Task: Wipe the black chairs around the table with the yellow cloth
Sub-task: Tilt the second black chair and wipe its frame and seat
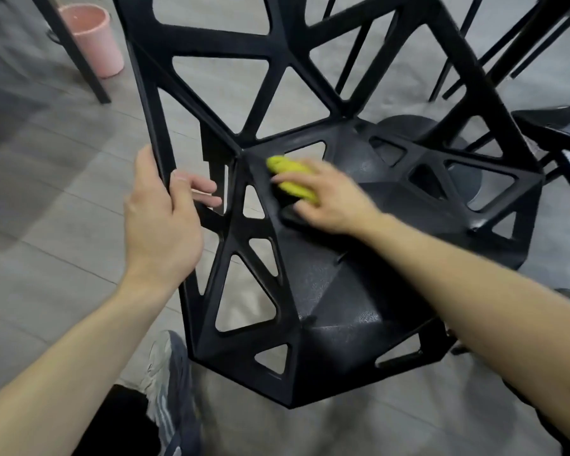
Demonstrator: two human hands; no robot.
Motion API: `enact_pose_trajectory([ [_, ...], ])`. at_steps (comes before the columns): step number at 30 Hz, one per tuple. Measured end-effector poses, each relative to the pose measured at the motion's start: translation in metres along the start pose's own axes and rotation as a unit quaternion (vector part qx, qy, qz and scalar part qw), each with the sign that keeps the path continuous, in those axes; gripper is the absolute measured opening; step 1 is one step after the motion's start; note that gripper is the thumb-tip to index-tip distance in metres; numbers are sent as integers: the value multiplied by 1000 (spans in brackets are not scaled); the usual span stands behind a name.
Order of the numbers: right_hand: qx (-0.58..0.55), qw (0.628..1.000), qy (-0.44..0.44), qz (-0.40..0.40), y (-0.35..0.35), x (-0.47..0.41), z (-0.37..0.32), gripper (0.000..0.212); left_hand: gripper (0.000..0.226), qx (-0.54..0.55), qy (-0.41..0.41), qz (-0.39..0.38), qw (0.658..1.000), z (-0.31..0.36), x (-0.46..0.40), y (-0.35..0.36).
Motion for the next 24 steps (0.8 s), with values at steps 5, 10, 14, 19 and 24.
enact_pose_trajectory([
  [5,14,949,285,131,-65,38,113,76,26,0,0,14,1000,1,-1,1],
  [10,-85,994,65,-7,29,72,-79,57,23,-6,-1,15,1000,-1,-5,0],
  [14,-69,997,14,-32,14,116,-45,51,24,9,-14,11,1000,-5,-2,2],
  [19,35,942,322,90,-61,138,107,59,26,156,-87,-14,984,-22,-6,13],
  [24,-79,982,143,98,19,160,-99,73,40,214,-109,-36,970,-30,-14,19],
])
Point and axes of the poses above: each hand's wrist, its own x-axis away from the middle knuckle, its own y-axis out of the palm, z = x × y, the point moved 9 cm from there along -x, towards the middle knuckle, and after that the axes turned 6 degrees about -z, right-handed, at the moved point
